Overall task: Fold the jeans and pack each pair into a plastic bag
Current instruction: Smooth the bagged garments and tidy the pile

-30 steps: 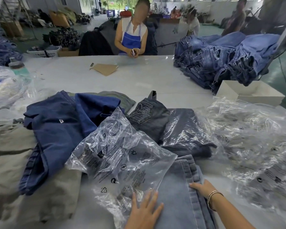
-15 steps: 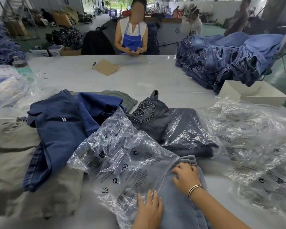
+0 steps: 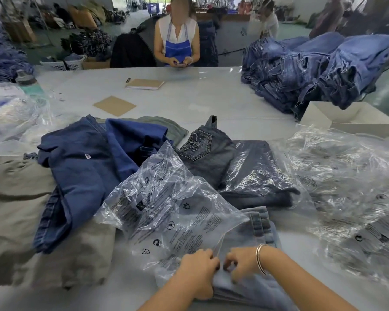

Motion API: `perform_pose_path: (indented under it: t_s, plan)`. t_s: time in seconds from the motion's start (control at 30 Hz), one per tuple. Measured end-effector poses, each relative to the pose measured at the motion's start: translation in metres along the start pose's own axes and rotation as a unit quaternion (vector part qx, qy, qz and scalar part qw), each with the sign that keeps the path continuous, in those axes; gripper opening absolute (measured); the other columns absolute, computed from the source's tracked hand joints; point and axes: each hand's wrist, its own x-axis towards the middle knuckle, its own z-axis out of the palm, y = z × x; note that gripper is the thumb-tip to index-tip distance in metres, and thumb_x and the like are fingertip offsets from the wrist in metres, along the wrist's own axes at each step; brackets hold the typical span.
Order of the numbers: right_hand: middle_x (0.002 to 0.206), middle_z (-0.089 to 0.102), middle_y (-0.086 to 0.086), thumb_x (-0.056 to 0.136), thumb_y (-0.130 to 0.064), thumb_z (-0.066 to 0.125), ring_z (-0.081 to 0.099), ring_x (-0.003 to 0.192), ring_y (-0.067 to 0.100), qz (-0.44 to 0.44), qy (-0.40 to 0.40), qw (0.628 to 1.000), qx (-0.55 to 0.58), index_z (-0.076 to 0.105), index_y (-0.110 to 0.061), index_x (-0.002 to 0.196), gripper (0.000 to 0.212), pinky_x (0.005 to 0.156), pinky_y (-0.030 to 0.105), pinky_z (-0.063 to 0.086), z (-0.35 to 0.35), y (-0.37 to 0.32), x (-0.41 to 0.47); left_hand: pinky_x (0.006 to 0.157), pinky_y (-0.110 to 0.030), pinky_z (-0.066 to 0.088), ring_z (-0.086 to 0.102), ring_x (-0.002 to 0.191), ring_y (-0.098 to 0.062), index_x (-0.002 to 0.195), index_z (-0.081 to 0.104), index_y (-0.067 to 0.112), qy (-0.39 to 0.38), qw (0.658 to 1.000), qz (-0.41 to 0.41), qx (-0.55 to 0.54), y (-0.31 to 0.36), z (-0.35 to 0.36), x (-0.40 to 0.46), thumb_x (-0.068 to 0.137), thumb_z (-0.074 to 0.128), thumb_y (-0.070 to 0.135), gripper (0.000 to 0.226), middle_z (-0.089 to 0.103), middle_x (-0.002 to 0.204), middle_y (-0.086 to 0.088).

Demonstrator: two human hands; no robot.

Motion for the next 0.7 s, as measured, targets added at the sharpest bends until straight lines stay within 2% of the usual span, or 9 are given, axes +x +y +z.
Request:
perform_pose_path:
  t_s: [0.1,0.2,0.3,0.33,0.4,0.47,0.53,0.63,0.7]
  plan:
    - [0.123,0.053,0.004,0.087,-0.024,0.056,0.051,0.119,0.024,0.004,0.041,0.999,0.011,0.056,-0.015,0.129,0.043,0.097,0.025,0.039,0.004,-0.001,-0.003,0.087,-0.045,0.037,0.043,0.117,-0.029,0.125,0.048,0.014,0.021,0.997,-0.011,0.076,0.01,0.02,-0.006,0.088,0.056,0.024,0.039,0.042,0.129,-0.013]
    - [0.131,0.057,0.004,0.086,-0.03,0.052,0.054,0.118,0.021,0.016,0.061,0.998,0.028,0.056,-0.016,0.127,0.043,0.099,0.027,0.041,-0.001,-0.01,-0.006,0.05,-0.023,0.045,0.06,0.061,-0.015,0.072,0.072,0.029,0.065,0.989,-0.011,0.132,0.017,0.025,-0.013,0.062,0.066,0.039,0.016,0.064,0.072,0.004]
    - [0.13,0.057,0.003,0.085,-0.039,0.05,0.054,0.116,0.022,0.023,0.036,0.999,0.014,0.056,-0.02,0.125,0.045,0.098,0.033,0.043,-0.006,-0.023,-0.01,0.037,-0.016,0.036,0.052,0.042,-0.009,0.056,0.071,0.028,0.096,0.988,-0.032,0.113,0.019,0.028,-0.008,0.062,0.046,0.028,0.025,0.056,0.051,0.005]
    - [0.128,0.058,0.005,0.085,-0.039,0.049,0.054,0.112,0.023,0.023,0.03,0.999,0.016,0.055,-0.019,0.123,0.044,0.094,0.033,0.044,-0.009,-0.027,-0.013,0.039,-0.018,0.04,0.057,0.046,-0.01,0.064,0.073,0.028,0.089,0.991,-0.028,0.097,0.019,0.022,-0.006,0.064,0.054,0.029,0.019,0.059,0.056,0.003]
    - [0.125,0.057,0.005,0.084,-0.041,0.054,0.054,0.102,0.021,0.011,0.039,0.998,0.056,0.051,-0.018,0.12,0.043,0.087,0.03,0.042,-0.011,-0.03,-0.019,0.065,-0.031,0.052,0.068,0.083,-0.024,0.106,0.066,0.022,0.074,0.996,-0.028,0.039,0.011,0.005,0.002,0.077,0.065,0.024,0.029,0.069,0.092,-0.004]
    - [0.128,0.054,0.001,0.075,-0.049,0.069,0.054,0.109,0.02,-0.001,0.044,0.997,0.066,0.041,-0.02,0.131,0.069,0.091,0.028,0.041,-0.008,-0.028,-0.028,0.086,-0.042,0.048,0.059,0.109,-0.036,0.126,0.048,0.018,0.028,0.999,-0.019,-0.002,-0.002,-0.001,0.013,0.087,0.058,0.022,0.041,0.061,0.118,-0.012]
    - [0.131,0.054,0.002,0.068,-0.051,0.074,0.055,0.116,0.025,0.022,0.065,0.997,-0.031,0.025,-0.022,0.141,0.093,0.093,0.034,0.041,0.005,-0.028,-0.034,0.088,-0.042,0.047,0.057,0.111,-0.036,0.125,0.05,0.022,0.013,1.0,-0.013,-0.021,-0.009,-0.017,0.014,0.087,0.058,0.025,0.039,0.061,0.12,-0.011]
    - [0.118,0.061,0.011,0.082,-0.031,0.06,0.059,0.106,0.032,0.045,0.183,0.968,-0.163,0.039,-0.018,0.126,0.05,0.076,0.036,0.04,0.021,-0.029,-0.033,0.077,-0.036,0.047,0.059,0.102,-0.031,0.106,0.06,0.022,0.008,0.995,0.021,-0.096,-0.017,-0.029,0.01,0.083,0.057,0.022,0.023,0.066,0.108,-0.007]
    - [0.113,0.063,0.013,0.081,-0.027,0.056,0.06,0.102,0.033,0.04,0.176,0.973,-0.145,0.054,-0.015,0.113,0.033,0.072,0.032,0.041,0.009,-0.024,-0.031,0.07,-0.033,0.045,0.058,0.091,-0.027,0.093,0.058,0.021,-0.007,0.987,0.038,-0.158,-0.022,-0.037,0.005,0.078,0.057,0.017,0.016,0.066,0.098,-0.006]
